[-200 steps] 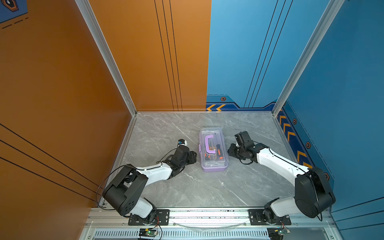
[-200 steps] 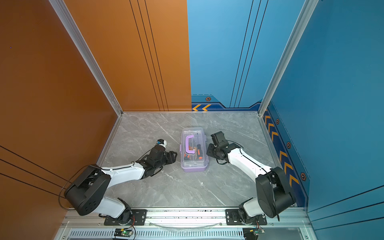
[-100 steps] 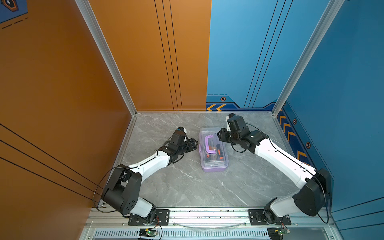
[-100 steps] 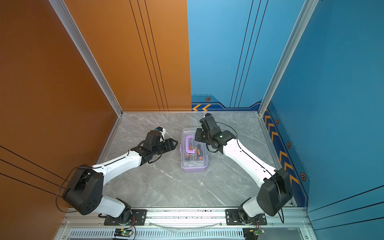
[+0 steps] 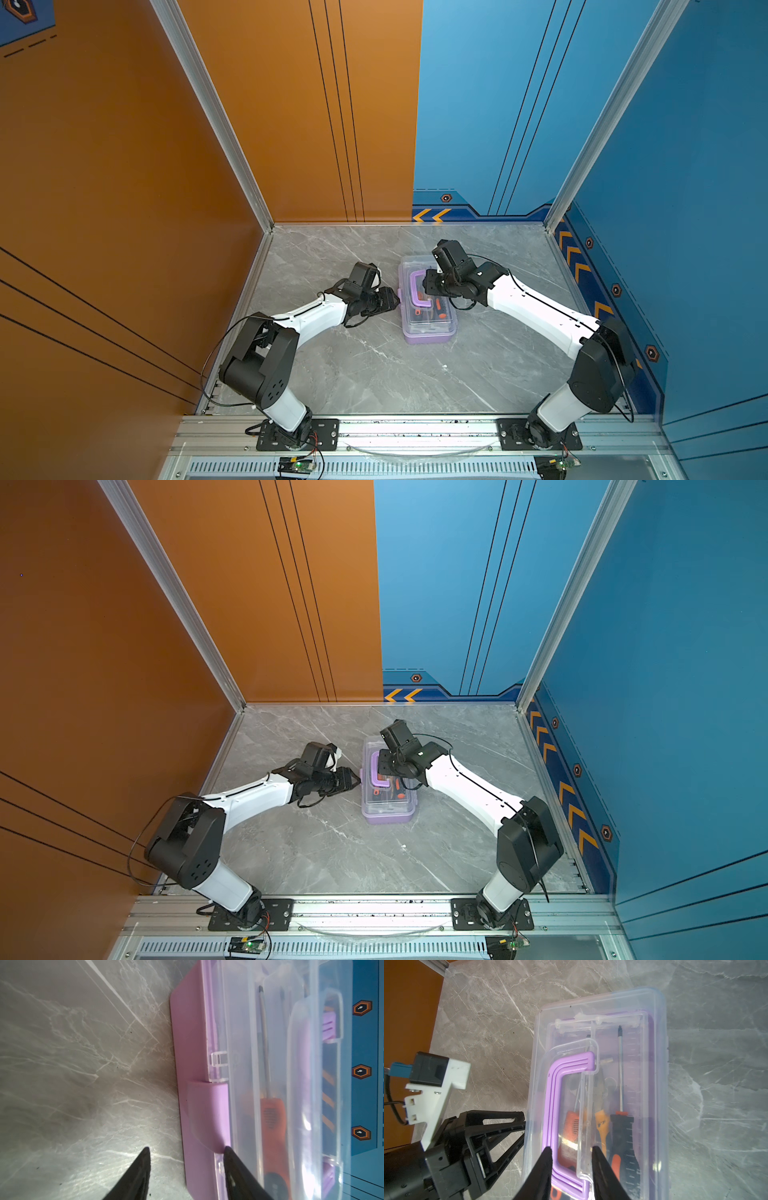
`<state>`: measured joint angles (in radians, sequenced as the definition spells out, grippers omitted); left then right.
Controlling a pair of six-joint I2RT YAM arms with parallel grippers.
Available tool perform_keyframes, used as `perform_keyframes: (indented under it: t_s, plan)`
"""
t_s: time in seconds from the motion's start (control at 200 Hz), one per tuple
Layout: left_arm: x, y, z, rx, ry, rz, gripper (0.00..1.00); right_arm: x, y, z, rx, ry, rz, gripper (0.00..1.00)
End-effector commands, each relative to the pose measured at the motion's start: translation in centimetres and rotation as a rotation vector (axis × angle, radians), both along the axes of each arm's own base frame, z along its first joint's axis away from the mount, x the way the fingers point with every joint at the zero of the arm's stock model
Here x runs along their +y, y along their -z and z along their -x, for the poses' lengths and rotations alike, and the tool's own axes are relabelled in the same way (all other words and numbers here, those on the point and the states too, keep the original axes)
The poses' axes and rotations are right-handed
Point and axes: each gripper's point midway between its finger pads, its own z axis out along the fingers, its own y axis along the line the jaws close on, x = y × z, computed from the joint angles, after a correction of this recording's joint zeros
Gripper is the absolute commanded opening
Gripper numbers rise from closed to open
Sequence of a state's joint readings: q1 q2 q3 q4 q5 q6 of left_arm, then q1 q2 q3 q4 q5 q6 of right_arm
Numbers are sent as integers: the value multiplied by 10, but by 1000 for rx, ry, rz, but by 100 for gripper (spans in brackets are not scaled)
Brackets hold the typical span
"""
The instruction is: Pack the tool kit
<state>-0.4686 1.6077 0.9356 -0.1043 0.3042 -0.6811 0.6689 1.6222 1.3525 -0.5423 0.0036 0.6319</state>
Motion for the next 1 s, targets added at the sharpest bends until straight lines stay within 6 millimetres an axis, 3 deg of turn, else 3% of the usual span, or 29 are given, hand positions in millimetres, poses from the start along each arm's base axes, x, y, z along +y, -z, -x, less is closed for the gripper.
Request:
perform_keyframes:
  t_s: [0.0, 0.395, 0.996]
  plan:
    - [-10, -8, -6, -15, 21, 33, 56, 6, 8, 2, 22, -23, 14, 35]
    - [-26, 11, -20, 20, 43, 57, 50, 7, 25, 4, 53, -27, 21, 34]
    - [-8, 23, -15, 62, -4, 121, 29, 11, 27, 0, 64, -34, 11, 33]
